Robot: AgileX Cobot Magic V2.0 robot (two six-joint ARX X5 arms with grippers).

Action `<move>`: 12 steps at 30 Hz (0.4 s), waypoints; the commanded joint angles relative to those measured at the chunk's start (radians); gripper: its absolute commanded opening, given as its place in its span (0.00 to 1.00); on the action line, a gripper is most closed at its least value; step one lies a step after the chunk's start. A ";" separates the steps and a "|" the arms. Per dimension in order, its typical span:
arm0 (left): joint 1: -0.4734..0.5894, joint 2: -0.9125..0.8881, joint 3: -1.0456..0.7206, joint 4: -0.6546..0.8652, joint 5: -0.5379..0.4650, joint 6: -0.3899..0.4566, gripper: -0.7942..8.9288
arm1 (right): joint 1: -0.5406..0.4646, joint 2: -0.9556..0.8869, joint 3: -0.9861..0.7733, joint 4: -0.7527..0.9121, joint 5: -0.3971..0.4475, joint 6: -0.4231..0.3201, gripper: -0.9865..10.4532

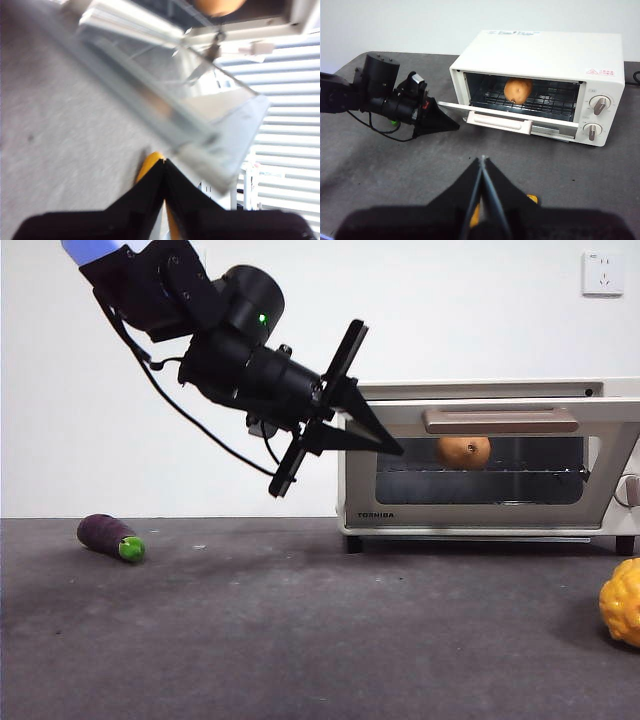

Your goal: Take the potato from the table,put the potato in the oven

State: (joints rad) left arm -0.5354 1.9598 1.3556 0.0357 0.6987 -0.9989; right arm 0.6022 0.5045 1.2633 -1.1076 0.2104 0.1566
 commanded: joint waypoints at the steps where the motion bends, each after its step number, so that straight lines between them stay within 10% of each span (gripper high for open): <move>1: 0.002 0.006 0.010 0.003 -0.006 0.003 0.07 | 0.002 -0.003 0.002 0.000 0.002 -0.011 0.08; 12: 0.041 0.006 0.025 0.015 -0.093 -0.062 0.07 | 0.002 -0.003 0.002 -0.001 0.002 -0.011 0.08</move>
State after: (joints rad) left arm -0.5018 1.9598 1.3716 0.0380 0.6117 -1.0412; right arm 0.6022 0.5045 1.2633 -1.1107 0.2104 0.1566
